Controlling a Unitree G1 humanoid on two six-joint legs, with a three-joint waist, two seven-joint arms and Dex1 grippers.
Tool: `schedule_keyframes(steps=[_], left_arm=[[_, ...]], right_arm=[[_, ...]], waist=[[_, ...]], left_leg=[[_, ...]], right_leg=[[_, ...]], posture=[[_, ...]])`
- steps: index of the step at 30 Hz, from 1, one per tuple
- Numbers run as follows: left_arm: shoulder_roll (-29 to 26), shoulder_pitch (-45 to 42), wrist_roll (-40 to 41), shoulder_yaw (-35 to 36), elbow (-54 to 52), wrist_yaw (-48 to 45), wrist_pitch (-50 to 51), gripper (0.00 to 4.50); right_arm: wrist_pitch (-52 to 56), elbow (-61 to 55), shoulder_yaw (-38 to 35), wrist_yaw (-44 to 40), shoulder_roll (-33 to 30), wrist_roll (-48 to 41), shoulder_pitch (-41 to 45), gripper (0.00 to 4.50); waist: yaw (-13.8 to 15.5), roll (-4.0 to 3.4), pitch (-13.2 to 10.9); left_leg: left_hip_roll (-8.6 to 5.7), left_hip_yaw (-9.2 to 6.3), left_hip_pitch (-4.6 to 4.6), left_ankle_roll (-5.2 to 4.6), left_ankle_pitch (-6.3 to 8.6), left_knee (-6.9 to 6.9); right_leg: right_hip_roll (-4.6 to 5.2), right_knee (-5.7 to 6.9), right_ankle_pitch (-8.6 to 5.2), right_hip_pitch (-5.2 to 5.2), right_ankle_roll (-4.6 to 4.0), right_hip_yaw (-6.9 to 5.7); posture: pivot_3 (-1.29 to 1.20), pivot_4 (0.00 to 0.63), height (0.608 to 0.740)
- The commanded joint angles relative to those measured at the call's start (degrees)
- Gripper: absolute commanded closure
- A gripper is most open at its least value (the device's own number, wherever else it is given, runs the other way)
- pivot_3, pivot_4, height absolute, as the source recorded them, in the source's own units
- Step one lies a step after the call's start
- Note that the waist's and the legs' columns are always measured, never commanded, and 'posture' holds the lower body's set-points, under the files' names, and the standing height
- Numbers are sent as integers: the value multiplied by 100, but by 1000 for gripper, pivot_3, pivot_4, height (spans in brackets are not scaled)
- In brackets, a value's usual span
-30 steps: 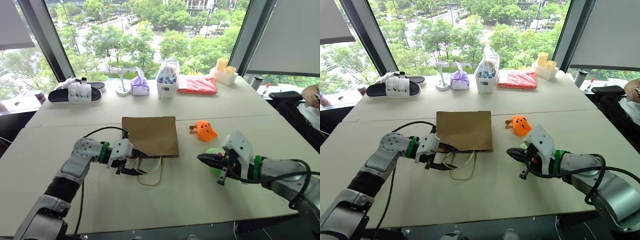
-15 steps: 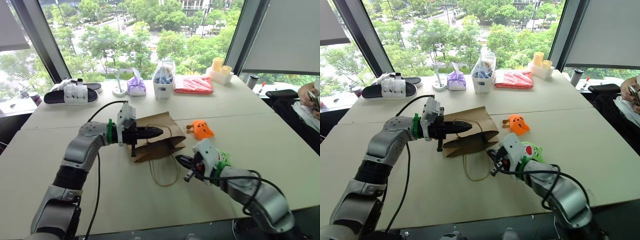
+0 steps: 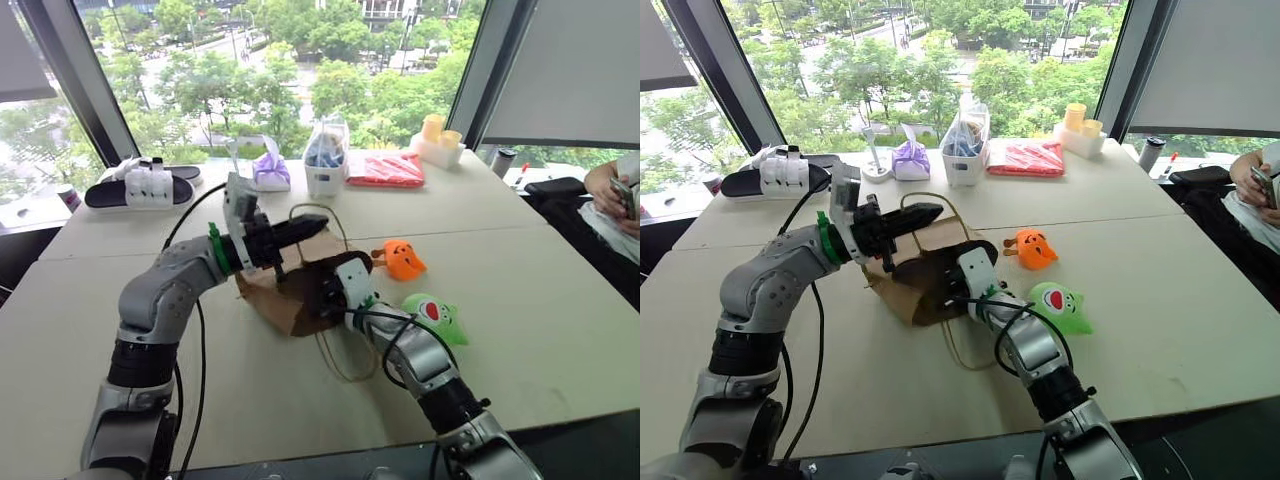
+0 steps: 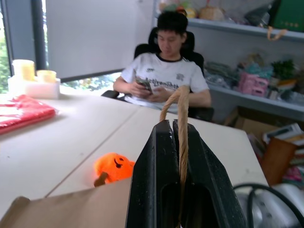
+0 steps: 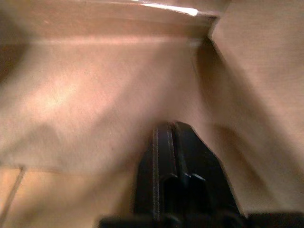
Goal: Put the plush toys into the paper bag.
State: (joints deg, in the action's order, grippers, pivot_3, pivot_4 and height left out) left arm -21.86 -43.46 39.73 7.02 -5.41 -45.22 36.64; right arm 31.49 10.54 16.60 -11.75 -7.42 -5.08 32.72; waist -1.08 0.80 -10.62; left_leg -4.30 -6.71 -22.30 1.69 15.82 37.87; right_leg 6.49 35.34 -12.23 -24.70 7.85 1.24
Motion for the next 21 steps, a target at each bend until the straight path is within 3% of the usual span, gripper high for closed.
schedule_keyframes(steps=[1,4,9,13,17,20,21], left_arm=[[-45,-604,70,527,205,374,-328,4470],[-100,-856,98,655,449,430,-386,4470],[-71,-314,146,348,-26,206,-258,4470],[3,483,71,-82,-616,45,-300,4470],[53,953,-70,-363,-889,3,-484,4470],[52,1059,-42,-390,-971,-19,-504,4500],[44,1083,-27,-386,-984,-31,-506,4500]], right_arm=[[5,33,61,-162,-40,184,-134,4500],[5,-133,9,-239,-105,264,-259,4500],[229,-809,-228,-390,-206,209,-298,4500],[973,-2289,-635,-644,-498,-145,-411,4500],[2277,-4187,-1549,-1046,-1204,-903,-714,4500],[2958,-4915,-2187,-1243,-1815,-1208,-1024,3641],[3115,-5077,-2339,-1312,-2008,-1295,-1133,3123]], waist=[[-3,0,0],[-4,-2,2],[-6,-4,3],[17,-5,1],[47,-4,1],[58,-4,1],[52,-3,2]], left_leg=[[0,1,0,0,0,0],[-2,6,1,2,-1,0],[-2,7,1,29,-16,-4],[-2,3,-4,29,-16,-9],[-3,1,-9,7,-4,-9],[-3,4,-8,3,-1,-8],[-3,6,-7,1,0,-8]], right_leg=[[-1,0,0,0,0,0],[-1,0,0,0,0,0],[-1,-2,0,0,0,1],[5,-4,0,-5,0,4],[3,-5,0,-9,0,3],[3,-10,-1,-3,-1,1],[3,-13,-1,1,-1,1]], posture=[[0,150,740],[0,150,740],[0,150,740],[0,150,740],[0,150,740],[0,150,740],[0,150,740]])
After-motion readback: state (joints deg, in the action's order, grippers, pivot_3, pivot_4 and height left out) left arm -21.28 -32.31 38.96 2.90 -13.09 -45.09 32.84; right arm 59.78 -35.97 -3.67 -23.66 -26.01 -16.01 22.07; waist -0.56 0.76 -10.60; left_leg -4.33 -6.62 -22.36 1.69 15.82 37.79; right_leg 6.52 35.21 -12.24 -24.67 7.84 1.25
